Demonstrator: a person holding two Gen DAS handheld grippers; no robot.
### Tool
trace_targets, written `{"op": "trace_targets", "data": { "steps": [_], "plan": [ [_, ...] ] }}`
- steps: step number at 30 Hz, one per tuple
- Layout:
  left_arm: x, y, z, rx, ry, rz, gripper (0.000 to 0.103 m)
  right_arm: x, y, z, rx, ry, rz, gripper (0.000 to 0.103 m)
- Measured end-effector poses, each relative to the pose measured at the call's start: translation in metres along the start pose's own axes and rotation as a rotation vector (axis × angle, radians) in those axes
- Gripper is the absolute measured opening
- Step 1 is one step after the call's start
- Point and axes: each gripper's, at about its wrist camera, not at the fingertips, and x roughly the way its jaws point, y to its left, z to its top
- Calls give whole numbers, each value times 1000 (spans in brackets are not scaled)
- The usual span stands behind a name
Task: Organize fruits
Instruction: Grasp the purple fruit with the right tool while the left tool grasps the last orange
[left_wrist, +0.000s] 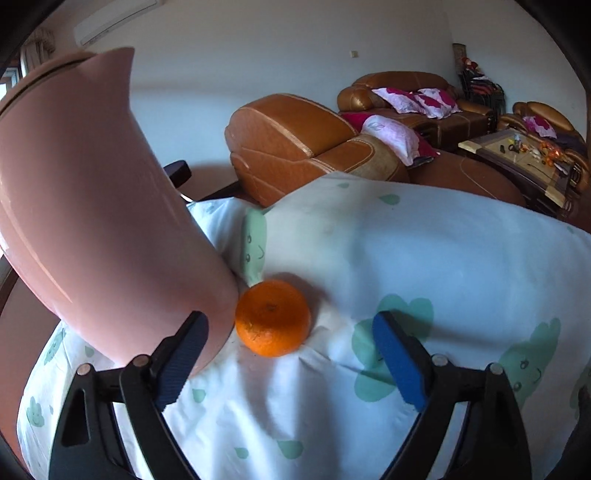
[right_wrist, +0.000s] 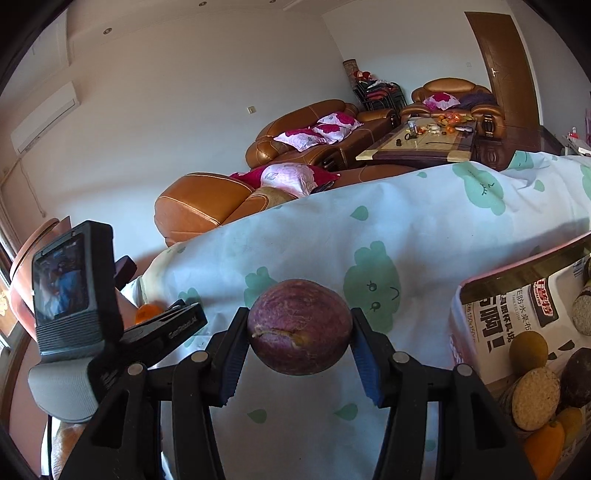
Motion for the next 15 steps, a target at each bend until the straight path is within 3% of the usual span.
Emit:
{"op": "trace_targets", "data": {
  "steps": [6, 10, 13, 15],
  "plan": [
    [18, 9, 4, -201, 105, -59, 96, 5, -2, 1, 14, 16, 9, 55],
    [33, 27, -2, -360, 181, -173, 102, 8, -3, 3, 32, 25, 8, 55],
    [35, 31, -4, -375, 160, -226, 97, 11, -4, 4, 35, 33, 9, 55],
    [32, 29, -6, -365, 135, -263, 87, 12, -3, 3, 31, 38, 8, 55]
  ]
}}
